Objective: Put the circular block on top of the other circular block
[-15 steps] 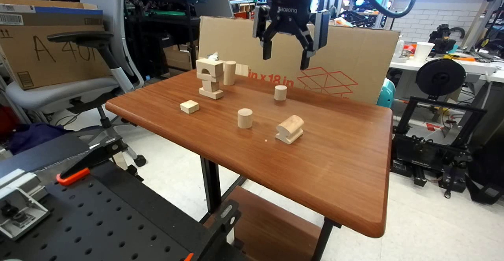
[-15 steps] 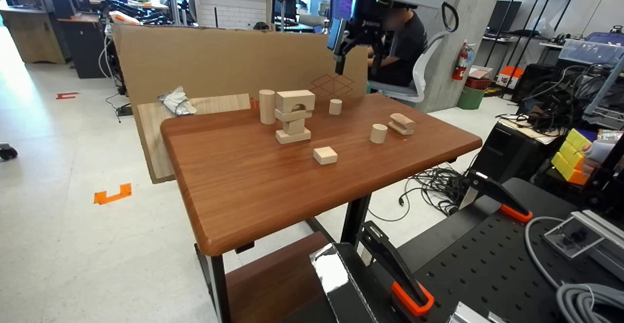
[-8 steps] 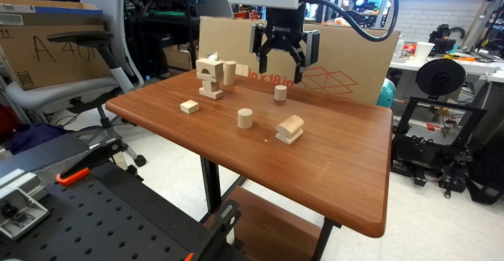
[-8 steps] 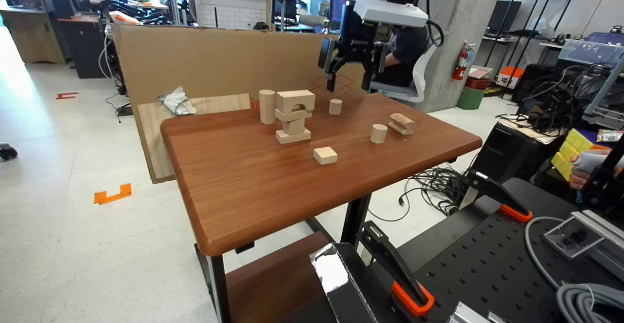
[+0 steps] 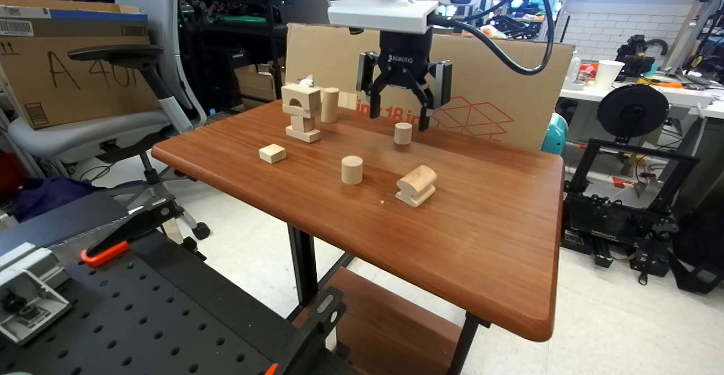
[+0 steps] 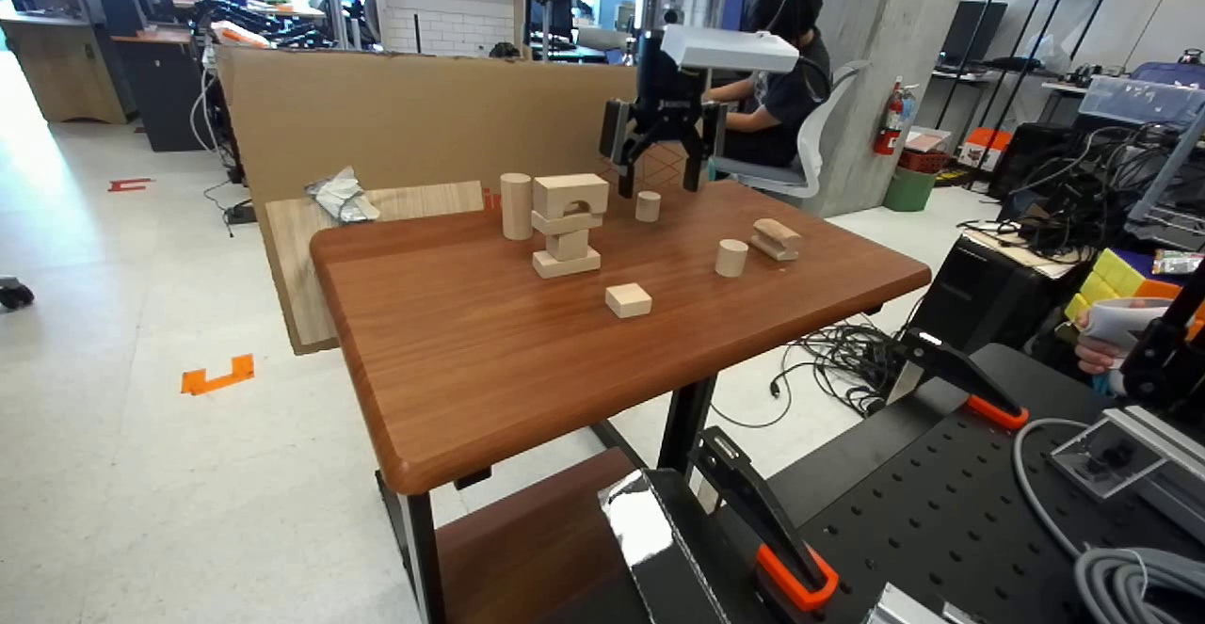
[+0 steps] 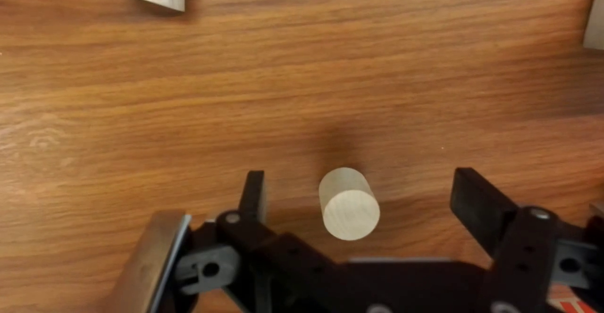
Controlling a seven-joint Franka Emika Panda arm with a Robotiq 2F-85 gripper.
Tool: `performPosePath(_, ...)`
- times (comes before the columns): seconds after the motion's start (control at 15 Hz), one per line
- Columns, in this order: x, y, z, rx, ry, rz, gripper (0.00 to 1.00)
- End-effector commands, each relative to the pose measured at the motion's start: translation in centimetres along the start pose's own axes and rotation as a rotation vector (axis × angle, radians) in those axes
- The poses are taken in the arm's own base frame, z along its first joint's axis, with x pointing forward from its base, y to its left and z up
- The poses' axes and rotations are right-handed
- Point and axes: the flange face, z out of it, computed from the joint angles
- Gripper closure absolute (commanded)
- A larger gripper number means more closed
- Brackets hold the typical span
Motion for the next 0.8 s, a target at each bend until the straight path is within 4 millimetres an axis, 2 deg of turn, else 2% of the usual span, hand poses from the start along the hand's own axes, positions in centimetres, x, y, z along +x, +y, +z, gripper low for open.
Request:
performPosePath(0.0, 1.4, -0.2, 0.4, -0.022, -0.041, -0.02, 0.25)
performPosePath(0.07, 1.6, -0.2, 0.5, -0.027, -0.047, -0.022, 0.26)
performPosePath(0.6, 3.0, 0.0, -0.2, -0.065, -0.035, -0.05, 0.88)
performPosePath(0.67, 2.8, -0.1, -0.5, -0.055, -0.042, -0.054, 0.92)
performPosePath(0.73, 2.4, -0.1, -1.0, -0.047, -0.048, -0.057, 0.92)
